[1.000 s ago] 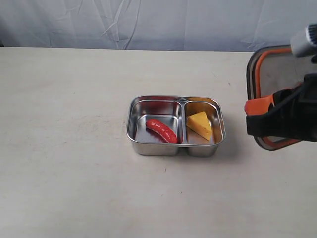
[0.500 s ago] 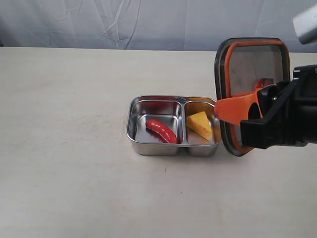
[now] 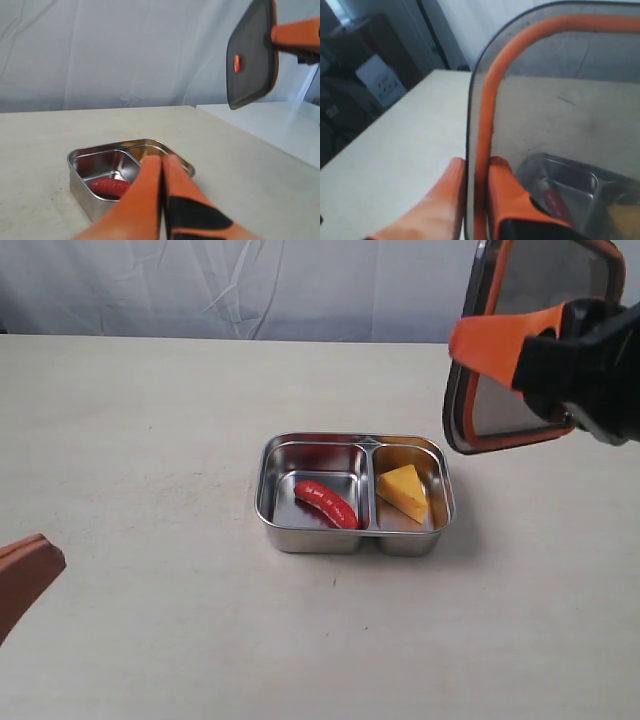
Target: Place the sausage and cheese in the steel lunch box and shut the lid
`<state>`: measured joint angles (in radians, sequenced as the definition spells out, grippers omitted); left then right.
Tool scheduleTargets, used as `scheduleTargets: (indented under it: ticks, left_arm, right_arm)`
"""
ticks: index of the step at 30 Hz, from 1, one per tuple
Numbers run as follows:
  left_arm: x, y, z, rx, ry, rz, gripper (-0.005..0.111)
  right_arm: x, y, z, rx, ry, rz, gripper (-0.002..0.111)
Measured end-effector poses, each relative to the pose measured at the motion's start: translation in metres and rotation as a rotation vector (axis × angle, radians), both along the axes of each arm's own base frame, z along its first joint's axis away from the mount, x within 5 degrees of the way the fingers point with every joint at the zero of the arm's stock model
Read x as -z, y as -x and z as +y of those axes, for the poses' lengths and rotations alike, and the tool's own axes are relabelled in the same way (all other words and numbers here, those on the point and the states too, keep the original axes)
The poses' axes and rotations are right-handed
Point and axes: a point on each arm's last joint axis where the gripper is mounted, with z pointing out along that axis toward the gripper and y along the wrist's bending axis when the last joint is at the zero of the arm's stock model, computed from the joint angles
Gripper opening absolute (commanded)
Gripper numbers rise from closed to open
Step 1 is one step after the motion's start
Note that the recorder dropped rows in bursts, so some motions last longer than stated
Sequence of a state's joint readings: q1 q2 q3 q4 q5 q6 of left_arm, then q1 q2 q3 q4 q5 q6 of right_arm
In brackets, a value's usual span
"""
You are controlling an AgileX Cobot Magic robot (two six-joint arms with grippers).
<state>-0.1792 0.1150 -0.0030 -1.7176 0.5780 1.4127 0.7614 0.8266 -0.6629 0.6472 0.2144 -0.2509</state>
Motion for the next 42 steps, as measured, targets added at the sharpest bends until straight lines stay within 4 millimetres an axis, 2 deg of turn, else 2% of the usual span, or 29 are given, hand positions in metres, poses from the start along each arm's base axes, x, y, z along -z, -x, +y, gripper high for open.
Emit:
scheduleTargets:
  ticks: [5, 10, 13, 15, 17, 19, 21, 22, 24, 25, 28, 32, 35, 37, 42]
  left_arm:
    - [0.000, -0.003, -0.002, 0.005, -0.140, -0.095, 0.000]
    - [0.001, -0.001, -0.008, 0.089, -0.263, -0.214, 0.000]
    - [0.002, -0.003, -0.010, 0.119, -0.283, -0.202, 0.000]
    - [-0.004, -0.010, -0.008, 0.081, -0.213, -0.097, 0.000]
    - [-0.028, -0.023, -0.002, -0.027, -0.099, 0.014, 0.000]
    - [-0.071, -0.041, -0.001, -0.082, -0.070, -0.015, 0.000]
    - [-0.093, -0.064, -0.008, -0.049, -0.130, -0.034, 0.000]
    - [-0.098, -0.074, -0.013, -0.009, -0.156, -0.041, 0.000]
    - [-0.086, -0.104, -0.029, 0.147, -0.190, 0.037, 0.000]
    - [-0.073, -0.116, -0.038, 0.252, -0.203, 0.074, 0.000]
    - [-0.045, -0.136, -0.047, 0.355, -0.230, 0.152, 0.002]
    - [-0.022, -0.152, -0.053, 0.418, -0.227, 0.239, 0.019]
    - [-0.019, -0.158, -0.058, 0.488, -0.191, 0.247, 0.039]
    - [-0.021, -0.162, -0.063, 0.525, -0.177, 0.235, 0.046]
    - [-0.029, -0.164, -0.088, 0.591, -0.223, 0.194, 0.046]
  right_arm:
    - [0.006, -0.003, -0.002, 0.059, -0.089, 0.053, -0.001]
    - [0.007, -0.004, -0.003, 0.087, -0.141, 0.088, -0.001]
    - [0.007, -0.004, -0.003, 0.089, -0.143, 0.088, -0.001]
    - [0.007, -0.004, -0.003, 0.089, -0.143, 0.088, -0.001]
    - [0.008, -0.003, -0.002, 0.081, -0.139, 0.096, -0.001]
    - [0.010, -0.001, -0.001, 0.059, -0.125, 0.117, -0.001]
    - [0.011, 0.000, 0.000, 0.045, -0.115, 0.129, -0.001]
    - [0.011, 0.000, 0.000, 0.044, -0.117, 0.133, -0.001]
    - [0.010, 0.000, 0.000, 0.051, -0.133, 0.142, -0.001]
    - [0.009, -0.001, -0.001, 0.067, -0.159, 0.149, -0.001]
    - [0.006, -0.004, -0.002, 0.106, -0.218, 0.161, -0.001]
    - [0.003, -0.006, -0.004, 0.149, -0.304, 0.212, -0.001]
    - [0.002, -0.007, -0.004, 0.173, -0.349, 0.240, -0.001]
    - [0.002, -0.008, -0.005, 0.188, -0.367, 0.245, -0.001]
    - [0.005, -0.014, -0.003, 0.229, -0.407, 0.301, -0.001]
